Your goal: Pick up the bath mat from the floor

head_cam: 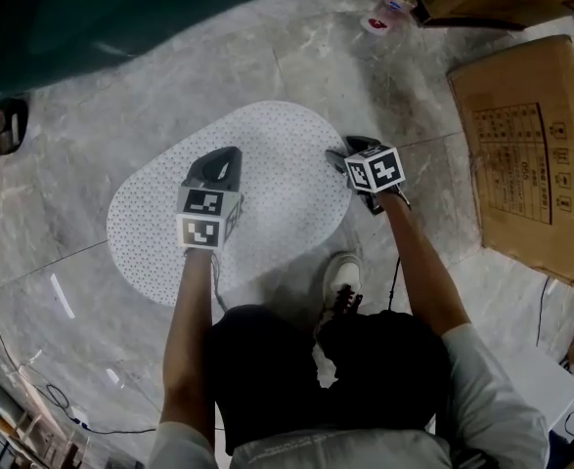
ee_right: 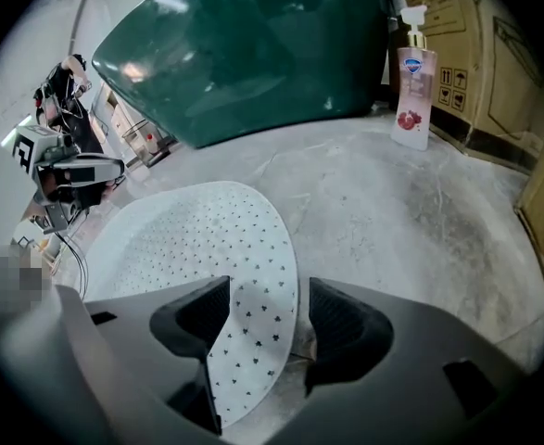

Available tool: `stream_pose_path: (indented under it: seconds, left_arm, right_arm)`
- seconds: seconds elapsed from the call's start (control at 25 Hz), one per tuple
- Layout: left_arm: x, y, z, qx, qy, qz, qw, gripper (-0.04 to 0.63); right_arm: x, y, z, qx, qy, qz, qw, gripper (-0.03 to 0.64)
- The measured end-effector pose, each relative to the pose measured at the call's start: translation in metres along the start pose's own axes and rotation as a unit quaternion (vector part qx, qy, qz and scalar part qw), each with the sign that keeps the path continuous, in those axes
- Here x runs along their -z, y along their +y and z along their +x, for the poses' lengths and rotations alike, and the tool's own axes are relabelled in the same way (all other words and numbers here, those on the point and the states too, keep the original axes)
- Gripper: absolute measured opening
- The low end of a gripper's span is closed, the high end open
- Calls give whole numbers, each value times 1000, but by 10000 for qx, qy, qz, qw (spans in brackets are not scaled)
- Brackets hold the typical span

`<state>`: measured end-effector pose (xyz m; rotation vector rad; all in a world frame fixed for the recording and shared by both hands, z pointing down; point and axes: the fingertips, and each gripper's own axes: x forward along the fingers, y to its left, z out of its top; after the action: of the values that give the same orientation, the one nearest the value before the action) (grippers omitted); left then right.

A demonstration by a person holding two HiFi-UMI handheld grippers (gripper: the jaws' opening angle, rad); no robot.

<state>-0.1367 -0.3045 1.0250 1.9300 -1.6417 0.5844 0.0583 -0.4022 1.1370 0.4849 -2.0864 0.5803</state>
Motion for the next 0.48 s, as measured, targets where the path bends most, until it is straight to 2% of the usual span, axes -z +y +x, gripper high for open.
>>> stream_pose_path:
  seconds: [0.16, 0.48]
  left_arm:
    - [-1, -3, -6, 89, -60, 79, 9999, 17]
    - [3, 5, -22, -51, -108, 18, 9999, 17]
  right_arm:
    - [-2, 9, 3, 30, 2, -38, 10000, 266]
    - [-1, 30, 7, -137, -13, 6, 9999, 270]
